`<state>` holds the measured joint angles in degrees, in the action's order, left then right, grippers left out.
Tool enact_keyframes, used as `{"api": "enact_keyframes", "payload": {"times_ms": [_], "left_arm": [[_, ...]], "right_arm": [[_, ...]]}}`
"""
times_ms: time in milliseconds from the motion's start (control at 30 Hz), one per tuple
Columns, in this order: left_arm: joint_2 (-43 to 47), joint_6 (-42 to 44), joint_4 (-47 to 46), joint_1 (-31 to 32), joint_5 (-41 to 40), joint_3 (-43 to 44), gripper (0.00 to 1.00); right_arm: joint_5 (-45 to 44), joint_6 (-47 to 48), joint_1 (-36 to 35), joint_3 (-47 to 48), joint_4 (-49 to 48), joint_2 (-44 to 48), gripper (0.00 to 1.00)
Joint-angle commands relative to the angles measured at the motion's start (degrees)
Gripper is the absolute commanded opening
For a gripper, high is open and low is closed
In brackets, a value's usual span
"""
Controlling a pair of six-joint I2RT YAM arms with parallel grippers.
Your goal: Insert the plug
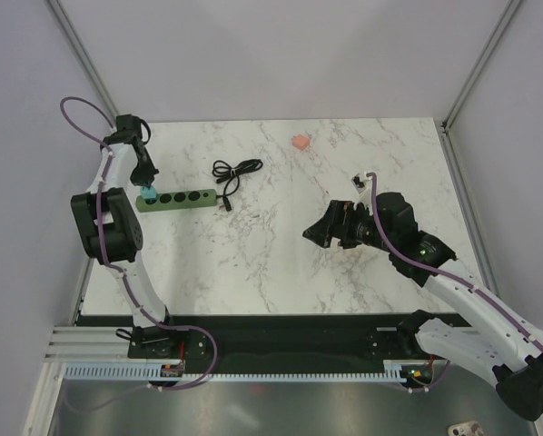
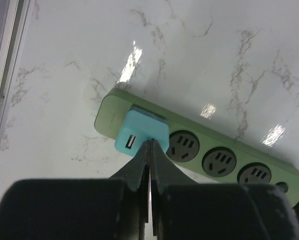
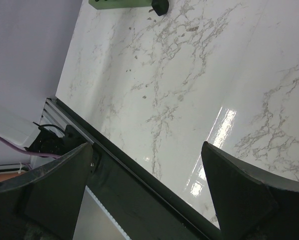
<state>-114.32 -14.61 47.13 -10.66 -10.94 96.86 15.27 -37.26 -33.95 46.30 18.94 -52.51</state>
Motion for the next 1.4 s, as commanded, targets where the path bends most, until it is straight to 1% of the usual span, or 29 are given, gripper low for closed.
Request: {"api": "enact_keyframes", "payload": {"times_ms": [0, 100, 200, 267, 367, 400, 467, 500, 567, 600, 633, 667, 700, 733, 767, 800, 833, 867, 900, 933, 967, 1000, 1033, 1100, 1133, 1200, 1233, 1267, 1367], "left_arm": [[-3.45, -3.14, 0.85, -0.24, -0.13, -0.79, 0.02], [-1.17, -4.11, 0.5, -0.24, -1.19, -0.97, 0.02], [1.03, -3.58, 1.55, -0.24, -1.28, 1.75, 0.02], [3.66, -3.76, 2.34, -0.24, -2.06, 3.85, 0.02], [8.39, -4.9, 2.7, -0.16, -1.63, 4.3, 0.03], [9.72, -5.34, 2.61, 0.19, -1.02, 4.13, 0.12], [13.75, -5.61, 1.91, 1.77, 1.43, 2.91, 0.2], [14.91, -4.65, 1.04, 5.17, 2.4, 2.2, 0.29], [17.71, -1.57, 0.5, 9.58, 3.9, 1.06, 0.39], [18.77, -0.52, 0.24, 12.47, 5.13, 0.44, 0.45], [19.92, 0.28, -1.41, 16.68, 6.88, -1.65, 0.54], [21.23, 0.46, -2.91, 18.37, 12.64, -3.41, 0.57], [24.55, 0.46, -4.4, 21.09, 14.87, -5.43, 0.65], [26.07, -0.58, -6.07, 22.25, 16.37, -7.37, 0.69], [27.73, -0.51, -8.96, 23.21, 20.39, -11.21, 0.81], [29.06, -0.59, -9.77, 24.27, 21.65, -12.47, 0.99], [31.33, -2.07, -10.3, 24.54, 22.45, -15.27, 1.0], [32.57, -2.26, -12.66, 24.72, 26.02, -16.86, 1.0], [33.54, -2.52, -13.64, 25.07, 27.8, -18.44, 1.0], [35.81, -3.14, -14.61, 25.24, 28.77, -21.68, 1.0], [36.79, -3.06, -16.09, 25.33, 31.39, -23.28, 1.0], [37.85, -2.79, -17.24, 25.42, 31.77, -24.6, 1.0], [39.6, -2.97, -17.69, 25.51, 31.86, -27.14, 1.0], [41.72, -3.05, -20.57, 25.6, 33.26, -29.79, 1.0], [42.6, -3.92, -21.72, 25.68, 33.79, -32.5, 1.0], [45.41, -4.02, -25.75, 25.95, 36.94, -35.32, 1.0], [46.11, -4.2, -26.3, 26.04, 37.3, -37.08, 1.0], [46.9, -4.28, -26.57, 26.04, 37.05, -37.7, 1.0], [47.17, -4.37, -27.01, 26.12, 37.04, -38.85, 1.0]], "right_arm": [[-0.77, -0.27, -0.06, 2.12, -0.39, 0.66, 0.98], [-1.29, -0.19, -0.06, 2.65, 0.39, 0.83, 0.98], [-2.17, -0.88, -0.06, 2.65, 0.48, 1.18, 0.98], [-2.43, -1.24, -0.06, 2.91, 0.48, 1.01, 0.98], [-4.62, -1.33, 0.03, 3.62, 0.4, 0.4, 0.98], [-7.33, -0.81, -0.06, 4.14, 0.4, 0.04, 0.98], [-10.24, 1.12, -0.06, 5.28, 0.57, -2.66, 0.98], [-12.0, 2.52, 0.2, 7.29, 0.49, -4.16, 0.98], [-15.52, 6.92, 0.99, 10.28, 0.92, -10.48, 0.98], [-16.92, 8.24, 1.6, 13.78, 0.92, -12.77, 0.98], [-18.94, 9.56, 2.74, 15.55, 0.66, -15.31, 0.98], [-20.09, 12.09, 3.19, 17.49, 0.66, -20.82, 0.98], [-21.23, 13.08, 3.72, 21.77, 0.57, -23.75, 0.98], [-22.64, 14.22, 3.89, 24.16, 0.57, -26.82, 0.98], [-25.52, 15.88, 4.07, 26.36, 0.31, -32.68, 0.98], [-27.46, 16.51, 4.07, 30.64, 0.14, -35.61, 0.98], [-29.14, 16.86, 4.33, 32.69, -0.39, -38.51, 0.98], [-31.76, 17.04, 4.51, 34.8, -0.74, -43.94, 0.98], [-32.75, 17.13, 4.86, 38.56, -1.27, -46.69, 0.98], [-33.54, 16.95, 5.04, 40.51, -2.06, -52.11, 0.98], [-34.16, 16.43, 5.21, 42.36, -2.32, -54.86, 0.98], [-34.08, 15.9, 5.3, 46.38, -2.76, -57.5, 0.98], [-33.73, 15.81, 5.56, 48.25, -3.64, -62.75, 0.98], [-32.76, 15.55, 5.65, 54.2, -4.52, -67.7, 0.98], [-32.41, 15.11, 5.92, 56.24, -5.31, -72.33, 0.98], [-32.06, 14.76, 6.18, 61.24, -7.5, -76.4, 0.98], [-32.14, 14.58, 6.18, 62.49, -8.56, -78.16, 0.98], [-32.14, 14.67, 6.18, 64.68, -9.7, -81.23, 0.98], [-33.89, 14.93, 6.27, 67.33, -13.74, -85.99, 0.98]]}}
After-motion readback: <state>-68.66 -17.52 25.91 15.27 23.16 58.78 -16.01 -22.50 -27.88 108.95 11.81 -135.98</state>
